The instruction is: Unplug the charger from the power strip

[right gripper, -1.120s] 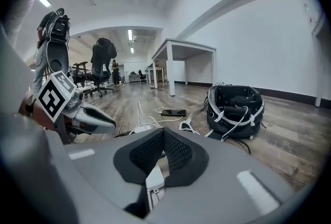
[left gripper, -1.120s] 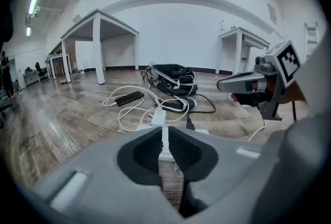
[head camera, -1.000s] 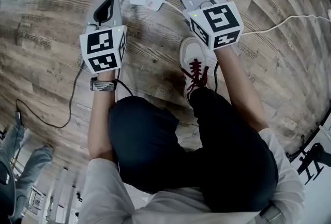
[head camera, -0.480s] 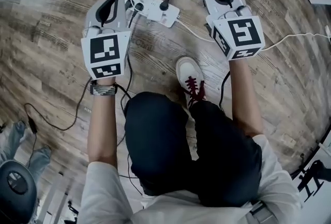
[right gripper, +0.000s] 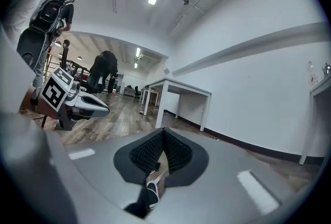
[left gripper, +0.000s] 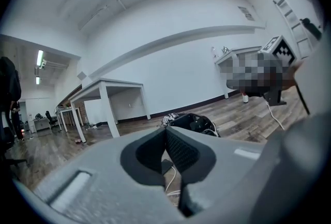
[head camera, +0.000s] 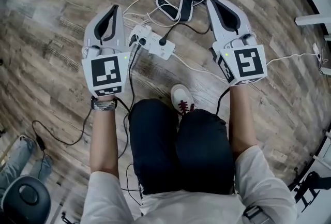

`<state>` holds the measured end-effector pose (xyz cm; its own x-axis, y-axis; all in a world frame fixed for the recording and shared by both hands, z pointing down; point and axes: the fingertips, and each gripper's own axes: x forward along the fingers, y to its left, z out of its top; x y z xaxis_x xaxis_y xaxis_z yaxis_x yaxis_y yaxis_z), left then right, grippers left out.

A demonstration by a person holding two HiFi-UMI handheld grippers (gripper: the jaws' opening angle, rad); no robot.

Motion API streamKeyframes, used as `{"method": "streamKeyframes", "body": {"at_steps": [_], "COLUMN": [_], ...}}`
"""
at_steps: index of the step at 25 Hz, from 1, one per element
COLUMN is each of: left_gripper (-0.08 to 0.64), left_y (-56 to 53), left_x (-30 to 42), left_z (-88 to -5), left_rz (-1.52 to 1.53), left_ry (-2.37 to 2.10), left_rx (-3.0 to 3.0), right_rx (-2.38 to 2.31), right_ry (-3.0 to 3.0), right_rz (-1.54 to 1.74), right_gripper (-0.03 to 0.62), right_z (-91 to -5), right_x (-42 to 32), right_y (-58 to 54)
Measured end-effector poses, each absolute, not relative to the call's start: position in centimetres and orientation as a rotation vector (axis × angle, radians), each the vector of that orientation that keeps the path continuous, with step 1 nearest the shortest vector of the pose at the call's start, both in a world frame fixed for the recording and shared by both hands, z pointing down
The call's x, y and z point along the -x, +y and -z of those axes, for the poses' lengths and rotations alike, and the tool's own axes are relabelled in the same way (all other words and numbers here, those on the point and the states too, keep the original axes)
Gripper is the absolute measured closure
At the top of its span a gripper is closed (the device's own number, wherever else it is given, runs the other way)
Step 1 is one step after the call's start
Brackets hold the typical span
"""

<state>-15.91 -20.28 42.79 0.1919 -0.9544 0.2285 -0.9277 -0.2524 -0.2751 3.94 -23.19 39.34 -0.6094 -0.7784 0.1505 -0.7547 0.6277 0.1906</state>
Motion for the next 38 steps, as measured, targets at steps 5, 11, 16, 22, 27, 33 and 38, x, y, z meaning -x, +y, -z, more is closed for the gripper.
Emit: {"method": "streamKeyframes", "body": {"at_steps": [5, 11, 16, 22, 27, 33, 38], "left_gripper": [0.555, 0.555, 0.555, 0.555, 0.555, 0.555, 0.555], "left_y": [-21.2, -21.4, -21.4, -21.1, -18.9, -15.8, -12.8], "left_x": [16.1, 16.3, 15.4, 14.7, 13.2, 12.1, 12.9], "left_z": [-37.2, -29.1, -19.4, -6.9, 1.3, 11.0, 18.0], "left_rz": [0.563, 0.604, 0.615, 0.597, 0.561, 0.503, 0.432], "left_ry": [1.879, 1.895, 1.876, 1.880, 1.895, 1.894, 1.938], "left_rx": [2.359, 2.393, 2.408, 2.415, 2.455, 2.452, 2.418], "right_rx": [-1.269, -1.238, -1.261, -1.259, -1.272, -1.305, -1.319], "right_ry": [-2.630, -2.611, -2.602, -2.627, -2.655, -2.684, -2.703], "right_rz": [0.207, 0.203, 0.201, 0.193, 0.138, 0.130, 0.123], "right_gripper": [0.591, 0.591, 0.591, 0.591, 0.591, 0.591, 0.591], "right_z": [-32.9, -24.5, -14.7, -1.5, 7.9, 17.4, 23.1], "right_x": [-3.6, -2.8, -3.5, -4.0, -4.5, -4.4, -5.4], "right_y": [-24.7, -25.6, -25.7, -25.2, -23.1, -19.7, -16.8]}}
